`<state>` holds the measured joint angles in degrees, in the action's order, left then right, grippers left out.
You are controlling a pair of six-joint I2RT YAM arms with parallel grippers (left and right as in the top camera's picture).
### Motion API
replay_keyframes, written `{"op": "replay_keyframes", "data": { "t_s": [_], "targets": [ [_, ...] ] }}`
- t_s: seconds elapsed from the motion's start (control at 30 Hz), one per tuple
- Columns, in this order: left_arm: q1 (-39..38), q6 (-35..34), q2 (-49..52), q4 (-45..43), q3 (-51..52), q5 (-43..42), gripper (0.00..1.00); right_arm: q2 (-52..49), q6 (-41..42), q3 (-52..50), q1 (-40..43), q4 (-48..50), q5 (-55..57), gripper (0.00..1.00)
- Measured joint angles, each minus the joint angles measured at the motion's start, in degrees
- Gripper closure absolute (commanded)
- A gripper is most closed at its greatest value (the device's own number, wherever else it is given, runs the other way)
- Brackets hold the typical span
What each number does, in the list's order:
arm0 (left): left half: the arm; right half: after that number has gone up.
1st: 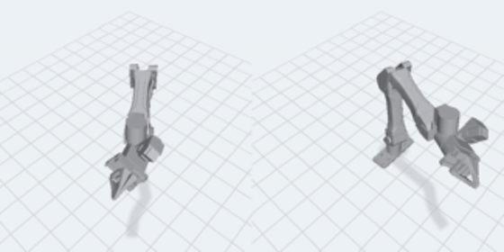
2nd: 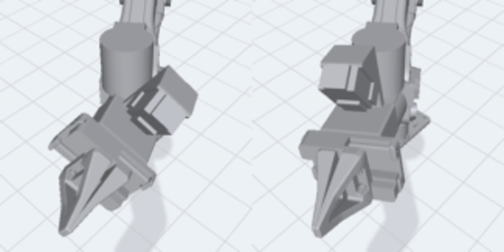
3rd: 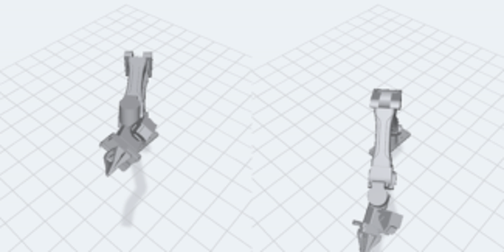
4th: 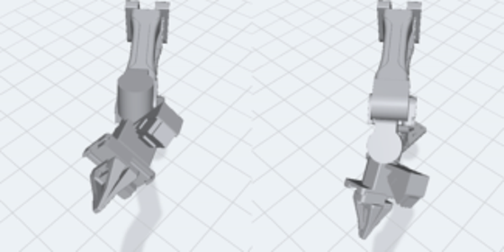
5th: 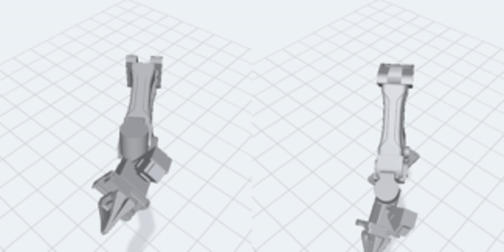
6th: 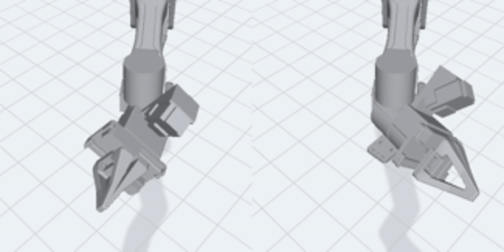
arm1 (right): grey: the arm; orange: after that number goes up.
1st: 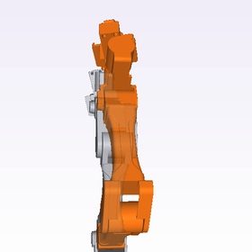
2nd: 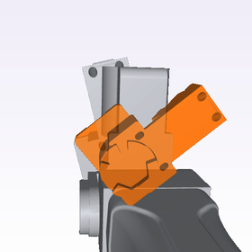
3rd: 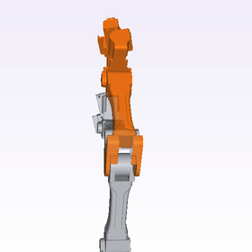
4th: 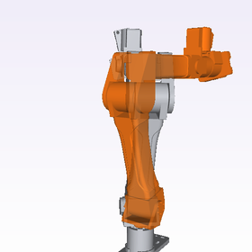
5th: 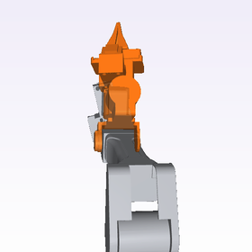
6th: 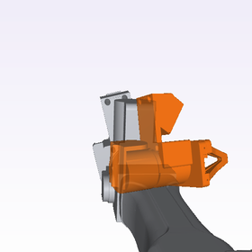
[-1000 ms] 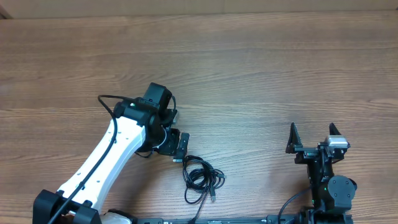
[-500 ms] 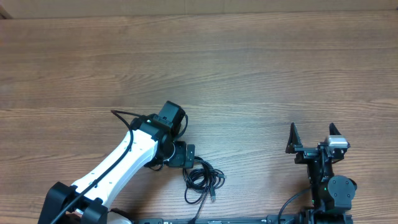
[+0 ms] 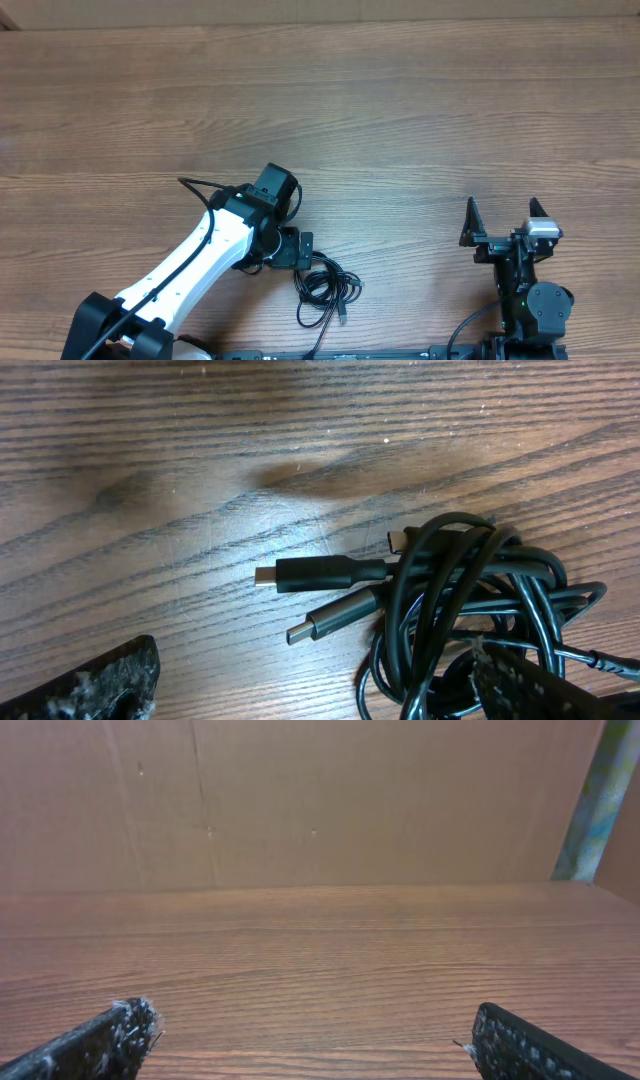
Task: Untangle cables
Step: 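Move the left gripper forward and down over the black cable bundle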
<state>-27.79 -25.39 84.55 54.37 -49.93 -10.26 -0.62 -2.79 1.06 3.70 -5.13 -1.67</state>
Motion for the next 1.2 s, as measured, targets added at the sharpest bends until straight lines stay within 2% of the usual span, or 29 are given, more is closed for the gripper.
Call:
{"op": "replay_keyframes", "data": {
  "t_s": [0.3, 1.2],
  "targets": [
    [-3.3, 0.0, 0.0, -1.5, 0.0, -0.1, 0.0, 0.0, 0.0, 0.0, 0.0, 0.0, 0.0, 0.0],
    [-3.4, 0.0, 0.0, -2.0, 0.0, -0.2, 0.0, 0.0, 0.0, 0.0, 0.0, 0.0, 0.0, 0.0]
  ]
}}
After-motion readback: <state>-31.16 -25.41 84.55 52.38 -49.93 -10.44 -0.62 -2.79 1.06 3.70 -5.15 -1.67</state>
